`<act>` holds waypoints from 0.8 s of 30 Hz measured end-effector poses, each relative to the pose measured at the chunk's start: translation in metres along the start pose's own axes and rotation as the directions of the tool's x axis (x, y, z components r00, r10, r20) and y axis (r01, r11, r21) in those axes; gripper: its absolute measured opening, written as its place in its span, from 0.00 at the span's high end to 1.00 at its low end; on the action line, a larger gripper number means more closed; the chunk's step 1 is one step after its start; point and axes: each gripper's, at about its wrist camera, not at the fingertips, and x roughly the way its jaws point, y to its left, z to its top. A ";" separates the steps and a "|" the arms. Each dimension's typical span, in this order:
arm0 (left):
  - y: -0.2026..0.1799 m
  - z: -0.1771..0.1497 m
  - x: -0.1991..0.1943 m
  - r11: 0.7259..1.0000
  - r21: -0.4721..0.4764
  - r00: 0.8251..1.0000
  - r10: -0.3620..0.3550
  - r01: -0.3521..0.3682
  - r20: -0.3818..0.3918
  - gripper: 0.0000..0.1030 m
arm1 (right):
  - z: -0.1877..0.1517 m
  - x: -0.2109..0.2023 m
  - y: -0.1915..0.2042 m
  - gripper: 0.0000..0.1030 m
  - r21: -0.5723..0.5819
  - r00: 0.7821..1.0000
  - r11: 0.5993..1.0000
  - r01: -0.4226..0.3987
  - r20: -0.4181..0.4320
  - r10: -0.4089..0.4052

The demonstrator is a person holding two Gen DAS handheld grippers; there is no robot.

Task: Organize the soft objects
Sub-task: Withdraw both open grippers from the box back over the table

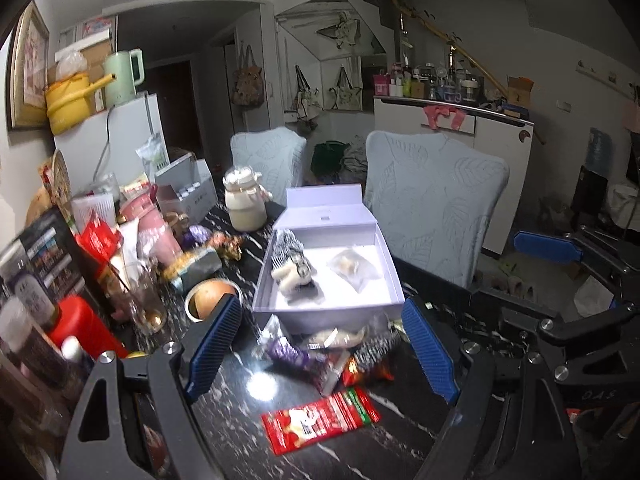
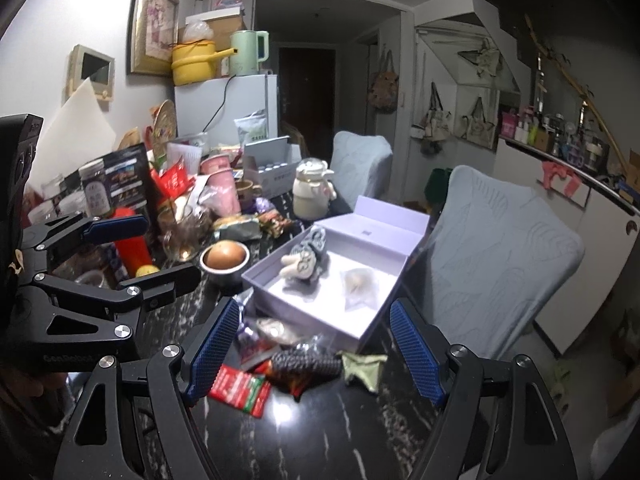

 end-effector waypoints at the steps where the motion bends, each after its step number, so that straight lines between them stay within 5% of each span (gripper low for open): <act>1: 0.001 -0.005 0.001 1.000 -0.004 1.000 -0.007 0.007 -0.010 0.19 | -0.005 -0.001 0.002 0.24 -0.003 1.000 1.000 0.007 -0.001 -0.007; 24: 0.029 -0.102 0.056 0.987 -0.156 0.971 -0.071 0.036 -0.229 0.19 | -0.095 0.049 0.007 0.24 0.098 0.980 0.993 -0.070 -0.178 0.087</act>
